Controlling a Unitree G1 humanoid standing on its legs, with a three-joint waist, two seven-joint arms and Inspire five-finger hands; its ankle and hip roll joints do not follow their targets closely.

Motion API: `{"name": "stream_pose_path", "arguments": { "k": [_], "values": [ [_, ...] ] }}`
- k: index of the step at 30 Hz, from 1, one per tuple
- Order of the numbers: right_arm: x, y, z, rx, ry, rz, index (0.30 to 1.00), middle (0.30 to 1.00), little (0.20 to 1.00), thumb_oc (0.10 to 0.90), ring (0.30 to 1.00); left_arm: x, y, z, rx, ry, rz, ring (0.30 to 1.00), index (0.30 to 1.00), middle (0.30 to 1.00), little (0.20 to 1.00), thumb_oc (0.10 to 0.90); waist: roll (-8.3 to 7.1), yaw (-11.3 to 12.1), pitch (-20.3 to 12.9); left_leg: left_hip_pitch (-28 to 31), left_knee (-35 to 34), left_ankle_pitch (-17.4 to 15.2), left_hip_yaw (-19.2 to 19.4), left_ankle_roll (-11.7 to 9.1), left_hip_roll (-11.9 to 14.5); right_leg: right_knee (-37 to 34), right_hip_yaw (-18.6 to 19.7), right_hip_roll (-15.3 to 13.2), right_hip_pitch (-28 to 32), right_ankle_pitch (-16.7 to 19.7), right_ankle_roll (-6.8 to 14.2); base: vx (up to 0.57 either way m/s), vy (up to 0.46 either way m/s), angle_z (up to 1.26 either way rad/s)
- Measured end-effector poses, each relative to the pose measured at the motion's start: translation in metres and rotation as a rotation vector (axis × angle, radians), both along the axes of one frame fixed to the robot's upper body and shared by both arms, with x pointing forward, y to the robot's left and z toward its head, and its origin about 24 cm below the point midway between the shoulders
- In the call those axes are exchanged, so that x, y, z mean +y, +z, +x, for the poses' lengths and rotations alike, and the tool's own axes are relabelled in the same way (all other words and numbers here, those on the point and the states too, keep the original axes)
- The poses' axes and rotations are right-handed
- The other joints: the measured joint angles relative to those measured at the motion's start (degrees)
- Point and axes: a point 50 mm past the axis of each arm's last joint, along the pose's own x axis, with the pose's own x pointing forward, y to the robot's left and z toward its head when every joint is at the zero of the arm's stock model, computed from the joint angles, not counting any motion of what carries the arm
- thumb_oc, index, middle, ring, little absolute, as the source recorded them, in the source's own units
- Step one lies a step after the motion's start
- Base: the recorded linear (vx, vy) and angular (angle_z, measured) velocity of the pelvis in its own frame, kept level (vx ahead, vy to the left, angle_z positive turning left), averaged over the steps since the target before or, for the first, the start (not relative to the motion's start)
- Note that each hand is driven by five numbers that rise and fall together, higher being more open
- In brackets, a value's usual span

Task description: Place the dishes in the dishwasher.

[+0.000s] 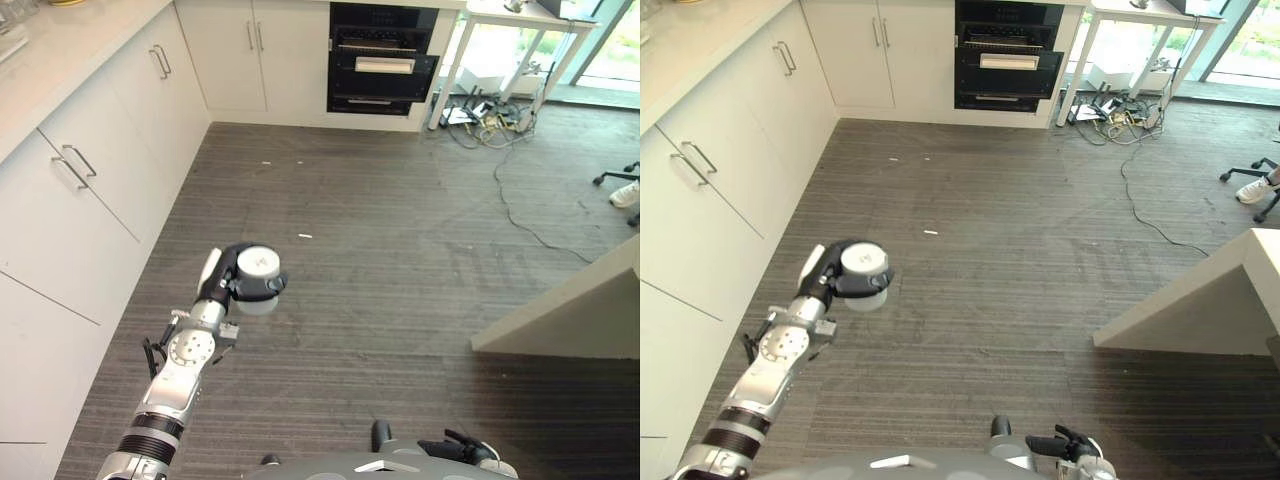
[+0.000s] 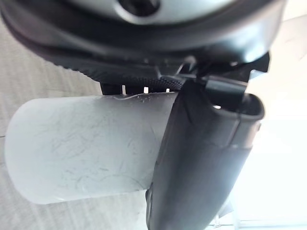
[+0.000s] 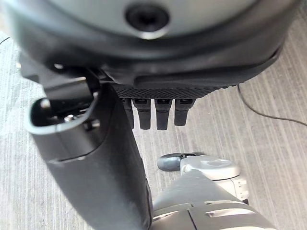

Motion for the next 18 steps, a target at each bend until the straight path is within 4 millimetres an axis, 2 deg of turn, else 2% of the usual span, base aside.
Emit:
{"name": "stream_pose_path", "arguments": {
  "k": [6, 11, 13, 14, 16, 17, 18],
  "values": [
    [0.002, -0.001, -0.001, 0.026, -0.010, -0.008, 0.900, 0.900, 0.900, 0.800, 0.900, -0.003, -0.004, -0.003, 0.018, -0.018, 0.006, 0.300, 0.300, 0.300, 0.300, 0.400, -0.26, 0.1, 0.2, 0.4, 0.0, -0.2, 0.6, 0.2, 0.0, 0.0, 0.7, 0.1, -0.1, 0.0, 0.0, 0.03, 0.045, -0.06],
    [0.002, 0.002, 0.017, -0.016, 0.022, -0.030, 0.900, 0.900, 0.900, 0.800, 0.900, -0.002, -0.002, -0.002, 0.015, -0.018, 0.010, 0.300, 0.300, 0.300, 0.300, 0.400, -0.15, 0.1, 0.6, 0.6, 0.0, -0.8, 1.8, 0.7, -0.5, 2.3, 1.6, -0.4, -1.5, 0.0, 0.0, 0.06, 0.112, -0.12],
    [0.002, 0.004, 0.025, -0.043, 0.028, -0.031, 0.900, 0.900, 0.900, 0.800, 0.900, -0.002, -0.001, -0.001, 0.012, -0.019, 0.012, 0.300, 0.300, 0.300, 0.300, 0.400, -0.08, 0.1, 1.0, 0.4, 0.2, -1.4, 1.9, 1.7, -1.2, 4.5, 1.3, -1.1, -2.8, 0.0, 0.1, 0.11, 0.174, -0.03],
    [-0.001, 0.008, 0.038, -0.085, 0.038, -0.044, 0.900, 0.900, 0.900, 0.800, 0.900, -0.003, 0.003, 0.004, -0.004, -0.025, 0.013, 0.300, 0.300, 0.300, 0.300, 0.400, 0.48, 0.1, 2.8, -0.9, 3.0, -2.8, 1.8, 3.5, -1.3, 9.6, 0.7, -1.8, -5.2, -0.2, 0.3, 0.15, 0.168, 0.05],
    [-0.012, 0.017, 0.054, -0.146, 0.060, -0.081, 0.900, 0.900, 0.900, 0.800, 0.900, -0.005, 0.008, 0.010, -0.025, -0.034, 0.021, 0.300, 0.300, 0.300, 0.300, 0.400, 1.56, -0.5, 4.5, -3.4, 7.9, -5.3, 0.6, 4.1, -1.3, 19.6, -2.0, -3.8, -10.0, -0.2, 0.3, 0.28, 0.150, 0.22],
    [-0.018, 0.021, 0.058, -0.165, 0.076, -0.100, 0.900, 0.900, 0.900, 0.800, 0.900, -0.007, 0.009, 0.011, -0.032, -0.034, 0.023, 0.300, 0.300, 0.300, 0.300, 0.400, 1.93, -1.1, 4.9, -2.4, 7.4, -5.3, -0.7, 5.0, -2.3, 27.9, -1.8, -5.4, -13.4, -0.3, 0.1, 0.27, 0.078, 0.35],
    [-0.020, 0.025, 0.063, -0.198, 0.084, -0.110, 0.900, 0.900, 0.900, 0.800, 0.900, -0.007, 0.009, 0.011, -0.036, -0.023, 0.031, 0.300, 0.300, 0.300, 0.300, 0.400, 2.84, -1.2, 5.6, -1.2, 6.2, -4.5, -1.1, 6.7, -2.6, 36.1, -0.7, -4.9, -18.6, -4.8, 1.2, 0.30, 0.031, 0.29]
  ]
}}
